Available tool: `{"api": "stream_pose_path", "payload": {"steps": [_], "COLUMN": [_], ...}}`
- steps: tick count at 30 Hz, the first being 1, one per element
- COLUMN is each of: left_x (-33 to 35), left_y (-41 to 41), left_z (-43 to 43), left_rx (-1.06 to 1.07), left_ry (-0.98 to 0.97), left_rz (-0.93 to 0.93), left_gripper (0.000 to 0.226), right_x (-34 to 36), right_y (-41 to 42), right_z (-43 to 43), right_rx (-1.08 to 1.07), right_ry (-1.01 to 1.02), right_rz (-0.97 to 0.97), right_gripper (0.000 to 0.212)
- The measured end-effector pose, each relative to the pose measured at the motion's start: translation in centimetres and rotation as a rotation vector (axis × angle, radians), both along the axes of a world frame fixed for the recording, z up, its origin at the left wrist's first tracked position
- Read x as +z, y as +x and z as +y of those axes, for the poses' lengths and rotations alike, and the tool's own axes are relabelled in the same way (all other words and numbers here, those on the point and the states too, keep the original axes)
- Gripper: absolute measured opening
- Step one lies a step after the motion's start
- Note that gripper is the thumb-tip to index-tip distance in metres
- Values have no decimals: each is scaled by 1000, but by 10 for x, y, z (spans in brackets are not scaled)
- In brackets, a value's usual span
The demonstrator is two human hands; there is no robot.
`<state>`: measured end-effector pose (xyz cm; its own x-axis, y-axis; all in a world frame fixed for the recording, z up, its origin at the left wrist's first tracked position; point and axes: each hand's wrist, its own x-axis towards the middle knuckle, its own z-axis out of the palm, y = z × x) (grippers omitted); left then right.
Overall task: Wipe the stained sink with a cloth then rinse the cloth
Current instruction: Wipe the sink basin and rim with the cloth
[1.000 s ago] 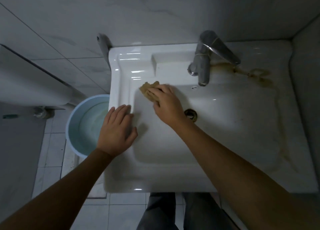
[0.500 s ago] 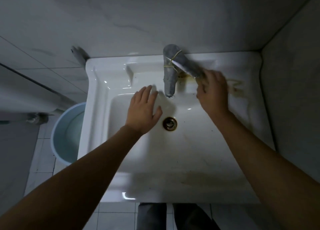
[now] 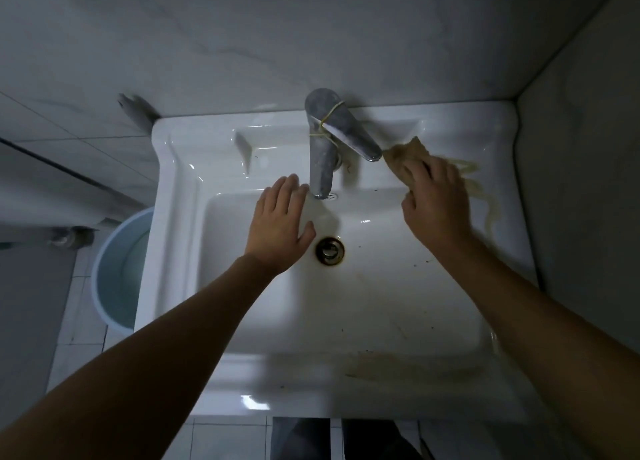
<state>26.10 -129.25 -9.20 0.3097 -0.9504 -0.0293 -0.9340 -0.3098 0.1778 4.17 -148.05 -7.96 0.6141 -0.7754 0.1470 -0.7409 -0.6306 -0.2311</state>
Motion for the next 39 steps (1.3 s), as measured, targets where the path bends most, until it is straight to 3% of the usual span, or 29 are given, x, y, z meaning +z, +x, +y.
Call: {"api": "stream_pose_path", "payload": {"steps": [5,9,14,16,19,24,32,35,39], "left_x": [13,29,36,36,32,28,22,22,22], "left_y": [-9,-36,-72,-84,-100,-109,-111,-112,-112], "left_z": [14,72,145,163,178,186,190,190,191], "left_rx": [41,149,212,187,125,104,78,52,41], "left_ry": [-29,10,77,100,135,127,25,12,-25], "left_rz": [57,112,176,197,216,241,160,154,153], "left_gripper": [60,55,52,52,54,53,40,40,37], "right_x": [1,-5,-6,-6,-8,-10,-17,-13,-3], "right_y": [66,113,69,42,22,61,57,21,11], "right_z": [13,34,30,16,5,24,46,21,-2], "right_rx": [-58,-61,76,101,17,-252,182,130,49], "right_ry": [32,113,53,13,-53,29,-28,-72,-127], "right_rz": [9,27,-99,-68,6,-129,-108,-33,53], "right_gripper": [56,55,49,54,59,42,53,59,50]}}
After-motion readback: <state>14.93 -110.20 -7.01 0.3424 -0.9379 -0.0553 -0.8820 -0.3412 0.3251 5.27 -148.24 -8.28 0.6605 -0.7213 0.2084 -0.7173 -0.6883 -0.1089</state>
